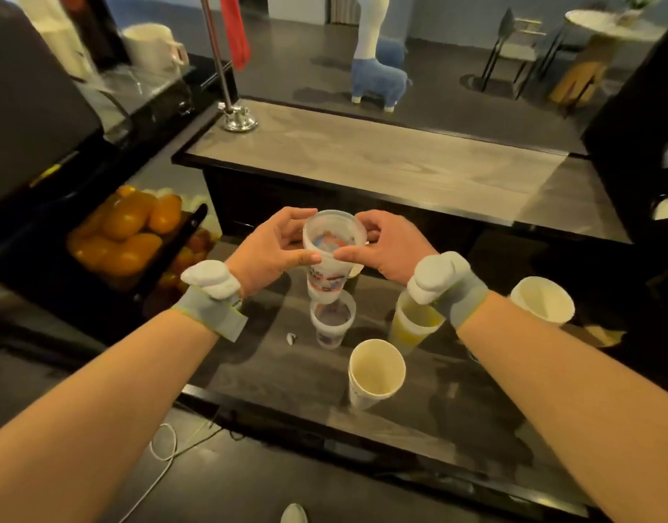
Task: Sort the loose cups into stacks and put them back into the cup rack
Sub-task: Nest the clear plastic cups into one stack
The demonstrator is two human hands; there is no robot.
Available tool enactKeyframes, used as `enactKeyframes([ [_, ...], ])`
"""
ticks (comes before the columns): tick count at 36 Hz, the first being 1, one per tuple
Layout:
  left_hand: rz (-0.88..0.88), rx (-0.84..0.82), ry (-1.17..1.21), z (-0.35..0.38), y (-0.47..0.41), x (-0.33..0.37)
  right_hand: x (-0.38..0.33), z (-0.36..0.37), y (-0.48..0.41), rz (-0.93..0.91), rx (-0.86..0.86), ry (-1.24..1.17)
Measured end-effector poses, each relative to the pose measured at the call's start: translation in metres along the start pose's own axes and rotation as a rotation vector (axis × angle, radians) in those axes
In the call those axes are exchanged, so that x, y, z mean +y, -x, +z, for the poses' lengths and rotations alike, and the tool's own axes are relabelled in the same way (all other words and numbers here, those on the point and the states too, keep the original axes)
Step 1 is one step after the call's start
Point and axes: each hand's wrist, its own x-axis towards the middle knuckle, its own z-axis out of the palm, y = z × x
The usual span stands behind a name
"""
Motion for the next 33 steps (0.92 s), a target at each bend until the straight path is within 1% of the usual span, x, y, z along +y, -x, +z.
enactKeyframes([
  [4,-0.009,0.020,-0.059,0.004,0.003,-0.021,0.004,0.018,-0.005,-0.020,-0.018,0.089],
  [6,-0.013,0.015,-0.062,0.005,0.001,-0.033,0.008,0.024,-0.009,-0.032,-0.050,0.108],
  [9,-0.018,0.012,-0.067,0.010,-0.001,-0.045,0.015,0.026,-0.006,-0.029,-0.054,0.141],
  [18,-0.027,-0.043,-0.068,0.028,-0.012,-0.066,0.039,0.028,-0.004,0.052,-0.071,0.158],
  [23,-0.064,-0.102,-0.138,0.034,-0.008,-0.084,0.054,0.046,-0.004,0.109,-0.167,0.205],
  [29,-0.154,-0.169,-0.241,0.043,-0.005,-0.110,0.075,0.073,-0.006,0.120,-0.285,0.367],
  [33,-0.202,-0.183,-0.243,0.045,-0.005,-0.123,0.090,0.086,-0.008,0.150,-0.294,0.403],
])
